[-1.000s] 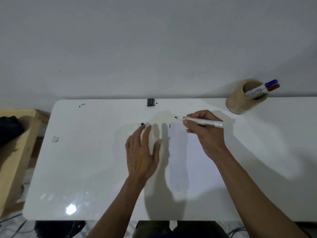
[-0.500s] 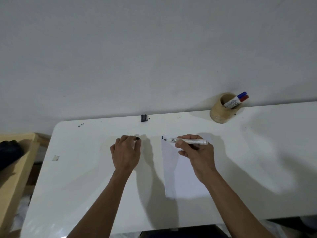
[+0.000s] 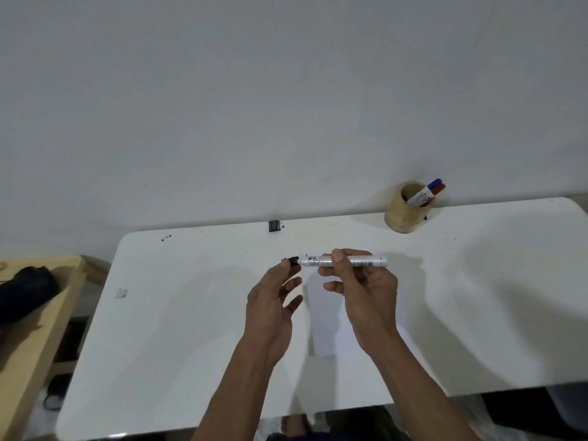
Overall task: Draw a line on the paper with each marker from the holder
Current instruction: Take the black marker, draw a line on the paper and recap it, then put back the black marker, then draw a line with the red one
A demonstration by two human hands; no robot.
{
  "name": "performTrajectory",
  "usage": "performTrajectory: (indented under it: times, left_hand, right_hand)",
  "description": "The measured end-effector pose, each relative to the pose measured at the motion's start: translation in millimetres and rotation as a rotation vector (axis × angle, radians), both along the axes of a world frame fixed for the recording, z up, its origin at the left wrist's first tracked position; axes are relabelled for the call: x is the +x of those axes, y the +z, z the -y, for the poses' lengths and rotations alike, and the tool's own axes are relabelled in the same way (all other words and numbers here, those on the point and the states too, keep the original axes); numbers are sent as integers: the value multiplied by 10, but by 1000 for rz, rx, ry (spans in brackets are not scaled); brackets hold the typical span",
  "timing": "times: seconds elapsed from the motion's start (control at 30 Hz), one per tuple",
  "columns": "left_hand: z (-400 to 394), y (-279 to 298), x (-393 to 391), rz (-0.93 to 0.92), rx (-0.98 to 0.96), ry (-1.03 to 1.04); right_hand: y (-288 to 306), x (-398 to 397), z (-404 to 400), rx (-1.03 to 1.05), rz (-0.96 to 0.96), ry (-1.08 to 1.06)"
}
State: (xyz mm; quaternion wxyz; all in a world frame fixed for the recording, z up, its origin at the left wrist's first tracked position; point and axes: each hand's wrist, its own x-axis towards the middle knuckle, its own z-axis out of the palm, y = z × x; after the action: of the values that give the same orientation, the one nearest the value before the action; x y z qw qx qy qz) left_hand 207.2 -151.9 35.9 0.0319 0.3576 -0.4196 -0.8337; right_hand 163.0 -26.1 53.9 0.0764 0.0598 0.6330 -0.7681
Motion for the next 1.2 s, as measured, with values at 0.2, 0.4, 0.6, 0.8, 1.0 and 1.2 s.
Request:
performTrajectory:
  times: [0.2,0.4,0.6,0.8,1.0,1.2]
  left_hand:
    - [-52,70,177,-84,-125,-29]
    - [-408,189,-60,-178,-199,-228]
    - [-735,194,-873,-211,-446,-313]
    - [-538,331,-1014,-276,-587,-300]
    - [-658,490,-1204,-338,-1043,-373]
    - [-844,320,-1288,-303,-1087,-469]
  right_hand:
    - [69,209,-1,1,-34,-1]
    - [206,80,-475,-50,-51,-84]
    - [200,-769,-1186,-204,77,-83]
    - [282,-1005,-1460,374,-128,199]
    - [128,-1050,-1262,671,-313,301]
    - [-5,-1034,-1318,705,-452,317]
